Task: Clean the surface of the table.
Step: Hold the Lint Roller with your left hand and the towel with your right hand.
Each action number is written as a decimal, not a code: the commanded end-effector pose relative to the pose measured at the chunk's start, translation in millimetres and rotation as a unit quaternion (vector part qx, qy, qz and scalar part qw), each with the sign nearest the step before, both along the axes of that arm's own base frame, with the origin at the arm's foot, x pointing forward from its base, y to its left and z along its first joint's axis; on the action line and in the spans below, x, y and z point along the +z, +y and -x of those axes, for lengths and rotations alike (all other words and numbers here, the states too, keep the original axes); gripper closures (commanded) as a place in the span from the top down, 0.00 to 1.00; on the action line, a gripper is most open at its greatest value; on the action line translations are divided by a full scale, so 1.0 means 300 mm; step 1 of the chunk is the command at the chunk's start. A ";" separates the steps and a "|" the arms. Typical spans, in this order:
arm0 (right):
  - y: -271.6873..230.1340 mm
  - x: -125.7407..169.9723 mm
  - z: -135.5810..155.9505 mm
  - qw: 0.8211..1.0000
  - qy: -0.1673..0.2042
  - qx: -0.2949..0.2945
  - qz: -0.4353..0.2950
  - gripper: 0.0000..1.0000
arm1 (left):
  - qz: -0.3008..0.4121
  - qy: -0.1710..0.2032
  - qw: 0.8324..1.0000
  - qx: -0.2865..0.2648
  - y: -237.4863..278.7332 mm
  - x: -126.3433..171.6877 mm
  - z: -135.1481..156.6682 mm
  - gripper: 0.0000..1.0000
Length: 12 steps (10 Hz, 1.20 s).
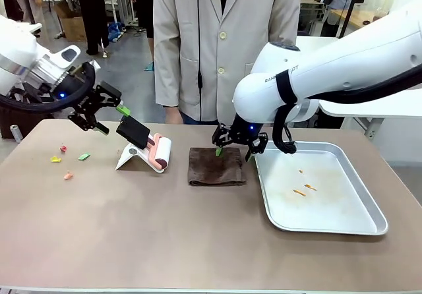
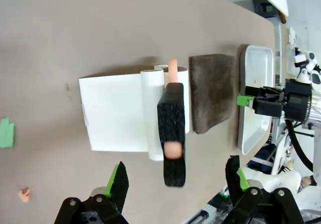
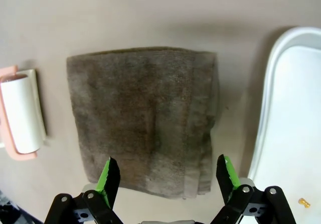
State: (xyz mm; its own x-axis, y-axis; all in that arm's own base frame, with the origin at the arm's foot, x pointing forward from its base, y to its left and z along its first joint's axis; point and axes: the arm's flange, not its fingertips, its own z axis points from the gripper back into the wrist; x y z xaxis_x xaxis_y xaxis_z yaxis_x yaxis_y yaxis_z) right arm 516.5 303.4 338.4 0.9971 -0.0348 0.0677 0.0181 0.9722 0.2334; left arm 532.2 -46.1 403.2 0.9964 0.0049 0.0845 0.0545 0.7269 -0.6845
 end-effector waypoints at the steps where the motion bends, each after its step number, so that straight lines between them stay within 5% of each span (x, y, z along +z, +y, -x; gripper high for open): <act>1: 0.044 0.000 -0.033 0.999 0.006 -0.012 0.035 1.00 | -0.009 0.025 1.000 0.006 -0.041 -0.008 -0.051 1.00; 12: 0.120 -0.035 -0.038 0.992 0.025 -0.038 0.120 1.00 | -0.011 0.020 1.000 -0.015 -0.121 -0.076 -0.062 1.00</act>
